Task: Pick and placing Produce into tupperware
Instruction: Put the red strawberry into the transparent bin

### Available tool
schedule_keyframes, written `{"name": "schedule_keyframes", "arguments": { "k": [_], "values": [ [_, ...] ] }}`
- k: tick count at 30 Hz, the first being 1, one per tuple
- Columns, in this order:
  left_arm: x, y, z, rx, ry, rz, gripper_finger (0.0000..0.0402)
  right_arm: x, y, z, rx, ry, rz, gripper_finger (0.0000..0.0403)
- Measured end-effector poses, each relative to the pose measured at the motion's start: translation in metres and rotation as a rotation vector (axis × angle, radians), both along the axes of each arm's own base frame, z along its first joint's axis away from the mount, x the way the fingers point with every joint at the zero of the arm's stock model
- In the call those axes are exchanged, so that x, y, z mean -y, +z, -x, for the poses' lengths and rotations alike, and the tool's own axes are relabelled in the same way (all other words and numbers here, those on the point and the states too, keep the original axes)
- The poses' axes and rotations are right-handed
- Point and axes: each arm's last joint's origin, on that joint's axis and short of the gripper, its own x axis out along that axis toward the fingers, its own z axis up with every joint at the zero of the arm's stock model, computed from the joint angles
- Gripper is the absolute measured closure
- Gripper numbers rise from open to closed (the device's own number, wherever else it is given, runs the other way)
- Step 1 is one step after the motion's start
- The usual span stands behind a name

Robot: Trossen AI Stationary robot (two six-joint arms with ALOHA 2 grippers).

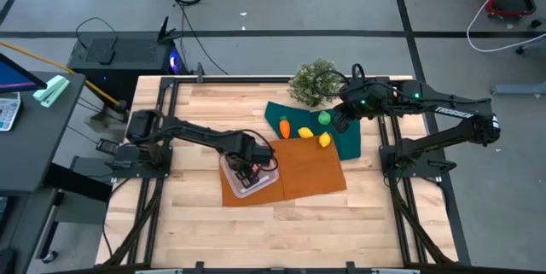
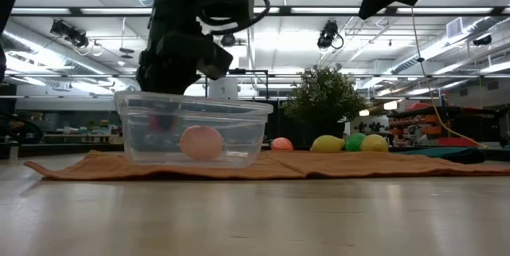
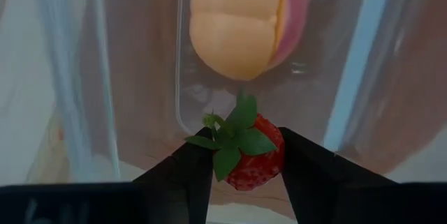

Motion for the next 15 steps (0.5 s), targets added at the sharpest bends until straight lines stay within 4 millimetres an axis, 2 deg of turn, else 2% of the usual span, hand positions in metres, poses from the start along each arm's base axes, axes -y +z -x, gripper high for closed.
{"name": "schedule_keyframes", "arguments": {
  "k": [4,11,15],
  "values": [
    [0.001,-0.005,-0.001,-0.013,-0.005,-0.025,0.0254,0.0,0.0,0.0,0.0,0.0,0.0,0.0402],
    [0.0,-0.013,-0.003,-0.034,-0.006,-0.06,0.0239,0.0,0.0,0.0,0.0,0.001,0.0,0.0402],
    [0.0,-0.013,-0.004,-0.028,-0.014,-0.065,0.0249,0.0,0.0,0.0,-0.001,0.003,0.002,0.0402]
  ]
}}
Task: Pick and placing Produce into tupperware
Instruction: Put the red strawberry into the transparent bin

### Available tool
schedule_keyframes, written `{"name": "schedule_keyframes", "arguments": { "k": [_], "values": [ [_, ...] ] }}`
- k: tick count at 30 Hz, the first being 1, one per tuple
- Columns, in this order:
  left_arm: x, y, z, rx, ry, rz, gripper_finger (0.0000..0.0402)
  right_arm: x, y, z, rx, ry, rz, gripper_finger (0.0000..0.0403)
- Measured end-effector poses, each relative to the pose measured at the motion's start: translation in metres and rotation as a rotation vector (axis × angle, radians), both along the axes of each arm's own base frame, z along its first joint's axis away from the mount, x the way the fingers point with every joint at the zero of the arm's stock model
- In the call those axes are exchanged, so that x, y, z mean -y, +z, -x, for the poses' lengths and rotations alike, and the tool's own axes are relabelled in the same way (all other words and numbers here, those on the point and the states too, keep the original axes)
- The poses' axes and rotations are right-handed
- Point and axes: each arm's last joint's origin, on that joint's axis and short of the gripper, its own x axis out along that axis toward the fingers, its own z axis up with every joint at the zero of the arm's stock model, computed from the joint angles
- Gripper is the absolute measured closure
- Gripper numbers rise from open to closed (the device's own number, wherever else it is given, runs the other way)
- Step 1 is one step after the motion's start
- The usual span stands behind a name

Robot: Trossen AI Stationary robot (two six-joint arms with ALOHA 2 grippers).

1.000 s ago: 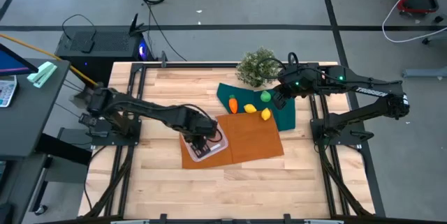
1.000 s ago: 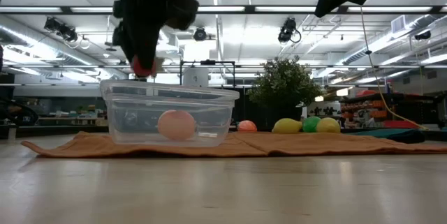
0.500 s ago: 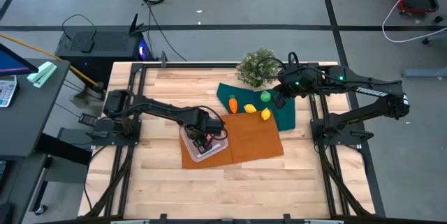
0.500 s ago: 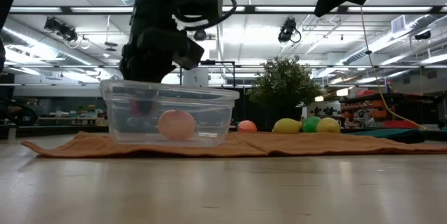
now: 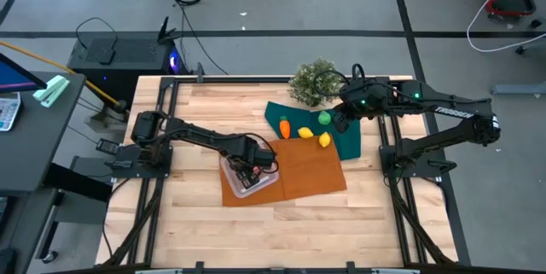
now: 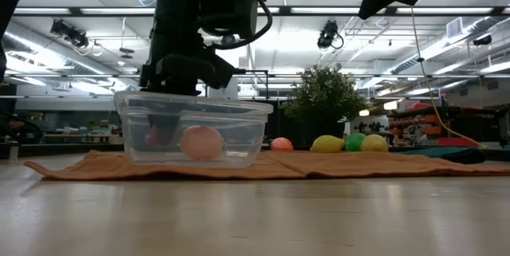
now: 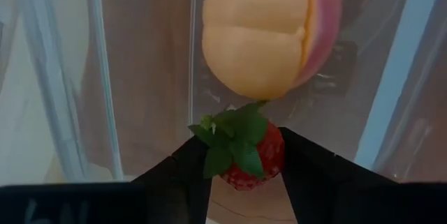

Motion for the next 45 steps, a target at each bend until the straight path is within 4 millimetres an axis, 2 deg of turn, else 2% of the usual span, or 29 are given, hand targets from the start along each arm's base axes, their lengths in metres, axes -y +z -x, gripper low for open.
{"name": "schedule_keyframes", "arguments": {
  "k": [4,10,18,26,35,45],
  "values": [
    [-0.0012,0.0,0.0,-0.001,-0.001,-0.01,0.0253,0.0,0.0,0.0,0.0,0.0,0.0,0.0402],
    [-0.0013,0.0,0.0,0.0,0.0,-0.011,0.0237,0.0,0.0,0.0,0.0,0.0,0.0,0.0402],
    [-0.0013,0.0,-0.0012,0.012,0.002,-0.012,0.0252,0.0,0.0,0.0,0.0,0.0,0.0,0.0402],
    [-0.0013,0.0,-0.0014,0.015,0.003,-0.011,0.0229,0.0,0.0,0.0,0.0,0.0,0.0,0.0402],
    [-0.0011,0.0,-0.0026,0.027,0.011,-0.01,0.0239,0.0,0.0,0.0,-0.002,0.004,0.003,0.0402],
    [-0.0011,0.0,-0.0026,0.027,0.011,-0.01,0.0203,-0.0001,0.0,0.0,-0.003,0.006,0.004,0.0402]
  ]
}}
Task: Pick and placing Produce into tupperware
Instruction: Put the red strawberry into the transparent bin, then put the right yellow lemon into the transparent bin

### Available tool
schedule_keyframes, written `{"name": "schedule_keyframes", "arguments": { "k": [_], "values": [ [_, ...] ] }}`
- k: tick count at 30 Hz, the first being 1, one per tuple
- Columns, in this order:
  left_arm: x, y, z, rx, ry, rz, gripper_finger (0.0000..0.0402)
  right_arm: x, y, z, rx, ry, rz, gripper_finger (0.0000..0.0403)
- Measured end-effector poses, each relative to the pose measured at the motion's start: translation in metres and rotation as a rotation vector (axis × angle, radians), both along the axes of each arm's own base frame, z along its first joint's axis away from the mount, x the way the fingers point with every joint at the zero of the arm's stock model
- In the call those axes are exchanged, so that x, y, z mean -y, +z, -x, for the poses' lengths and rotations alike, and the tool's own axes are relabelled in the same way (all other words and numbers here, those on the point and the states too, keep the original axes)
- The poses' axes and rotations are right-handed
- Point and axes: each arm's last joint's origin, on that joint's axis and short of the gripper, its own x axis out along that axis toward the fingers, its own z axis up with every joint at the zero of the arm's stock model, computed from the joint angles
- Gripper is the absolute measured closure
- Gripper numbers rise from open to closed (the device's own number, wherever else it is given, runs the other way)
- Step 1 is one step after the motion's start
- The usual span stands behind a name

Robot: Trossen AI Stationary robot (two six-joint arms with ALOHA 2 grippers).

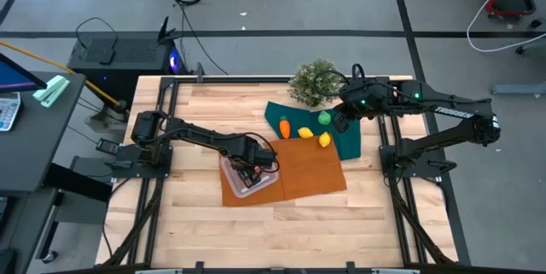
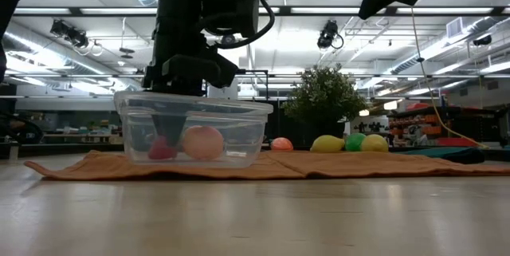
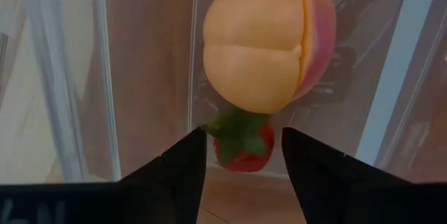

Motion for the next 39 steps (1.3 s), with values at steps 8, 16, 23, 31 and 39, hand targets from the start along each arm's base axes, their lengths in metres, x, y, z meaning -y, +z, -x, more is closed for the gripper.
{"name": "schedule_keyframes", "arguments": {
  "k": [8,16,23,31,39],
  "values": [
    [0.0,0.002,0.001,0.005,0.0,0.001,0.0192,0.0,0.0,0.0,0.0,0.0,0.0,0.0402],
    [-0.001,0.042,-0.004,0.123,0.0,-0.009,0.0207,0.0,0.0,0.0,-0.001,0.0,0.0,0.0402],
    [-0.014,0.097,0.001,0.379,-0.028,-0.077,0.0211,0.0,0.0,0.0,-0.001,0.001,0.0,0.0402],
    [-0.031,0.144,0.006,0.83,-0.082,-0.116,0.0245,0.0,0.0,0.0,-0.002,0.001,0.001,0.0402],
    [-0.029,0.109,0.031,0.97,-0.126,-0.086,0.0295,0.0,0.0,0.001,-0.004,0.006,0.005,0.0402]
  ]
}}
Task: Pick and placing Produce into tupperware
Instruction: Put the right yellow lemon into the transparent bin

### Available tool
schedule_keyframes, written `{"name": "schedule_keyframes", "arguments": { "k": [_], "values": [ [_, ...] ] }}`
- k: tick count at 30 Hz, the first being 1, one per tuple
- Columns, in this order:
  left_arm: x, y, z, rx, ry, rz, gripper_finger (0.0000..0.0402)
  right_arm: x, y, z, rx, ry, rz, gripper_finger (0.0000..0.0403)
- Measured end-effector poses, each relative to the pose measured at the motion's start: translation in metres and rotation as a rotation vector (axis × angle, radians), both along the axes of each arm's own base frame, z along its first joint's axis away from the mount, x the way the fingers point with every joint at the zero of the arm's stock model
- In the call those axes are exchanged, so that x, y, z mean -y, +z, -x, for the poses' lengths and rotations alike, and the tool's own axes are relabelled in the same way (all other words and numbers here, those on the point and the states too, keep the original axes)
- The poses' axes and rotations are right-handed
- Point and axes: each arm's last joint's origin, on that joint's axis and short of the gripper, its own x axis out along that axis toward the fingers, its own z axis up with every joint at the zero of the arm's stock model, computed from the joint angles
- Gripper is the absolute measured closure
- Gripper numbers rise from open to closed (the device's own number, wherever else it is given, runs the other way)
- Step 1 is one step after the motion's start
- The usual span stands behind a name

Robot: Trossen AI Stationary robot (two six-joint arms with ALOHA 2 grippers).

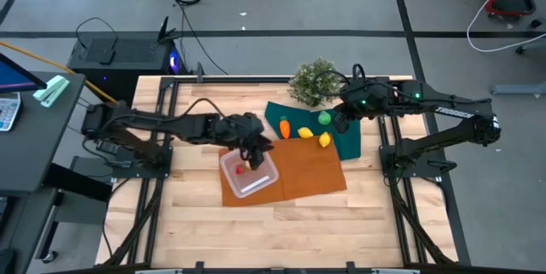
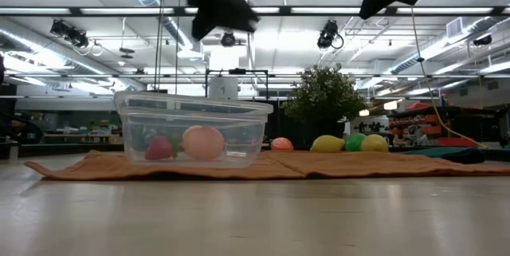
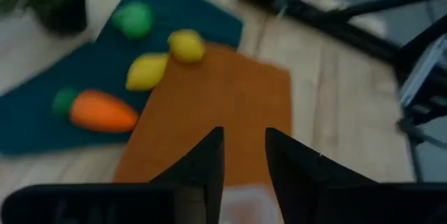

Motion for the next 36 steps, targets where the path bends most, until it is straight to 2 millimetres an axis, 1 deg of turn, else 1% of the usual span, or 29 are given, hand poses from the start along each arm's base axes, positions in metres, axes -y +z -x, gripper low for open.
{"name": "schedule_keyframes", "arguments": {
  "k": [3,5,7,11,14,18,20,22,24,26,28,29,32,36],
  "values": [
    [-0.006,-0.011,0.021,-0.013,0.022,0.003,0.0307,0.0,0.001,0.001,0.004,0.0,0.001,0.0402],
    [-0.01,-0.015,0.037,0.013,0.04,0.004,0.0313,0.0,0.001,0.001,0.004,0.0,0.001,0.0402],
    [-0.016,-0.017,0.052,0.067,0.065,0.007,0.0319,0.0,0.001,0.001,0.004,0.0,0.001,0.0402],
    [-0.027,-0.015,0.079,0.242,0.124,0.015,0.0329,0.0,0.001,0.001,0.007,-0.001,0.0,0.0402],
    [-0.033,-0.015,0.097,0.323,0.142,0.009,0.0336,-0.001,0.003,0.004,0.025,-0.013,-0.007,0.0402],
    [-0.039,-0.017,0.112,0.335,0.095,0.018,0.0347,-0.003,0.01,0.018,0.068,-0.034,-0.015,0.0402],
    [-0.042,-0.017,0.114,0.338,0.082,0.019,0.0351,-0.003,0.012,0.029,0.116,-0.084,-0.018,0.0402],
    [-0.045,-0.017,0.115,0.341,0.079,0.003,0.0355,-0.004,0.008,0.041,0.155,-0.149,-0.032,0.0402],
    [-0.05,-0.017,0.116,0.337,0.097,-0.006,0.0358,-0.005,-0.003,0.053,0.185,-0.221,-0.064,0.0402],
    [-0.054,-0.017,0.117,0.338,0.121,-0.011,0.0361,-0.007,-0.018,0.064,0.212,-0.3,-0.118,0.0402],
    [-0.058,-0.016,0.118,0.342,0.138,-0.015,0.0363,-0.01,-0.037,0.069,0.226,-0.361,-0.182,0.0402],
    [-0.059,-0.016,0.118,0.342,0.146,-0.016,0.0363,-0.011,-0.046,0.069,0.234,-0.377,-0.216,0.0402],
    [-0.063,-0.016,0.119,0.343,0.145,-0.014,0.0361,-0.015,-0.07,0.056,0.251,-0.379,-0.305,0.0402],
    [-0.065,-0.016,0.12,0.345,0.127,-0.002,0.0362,-0.019,-0.096,0.024,0.212,-0.342,-0.34,0.0402]
  ]
}}
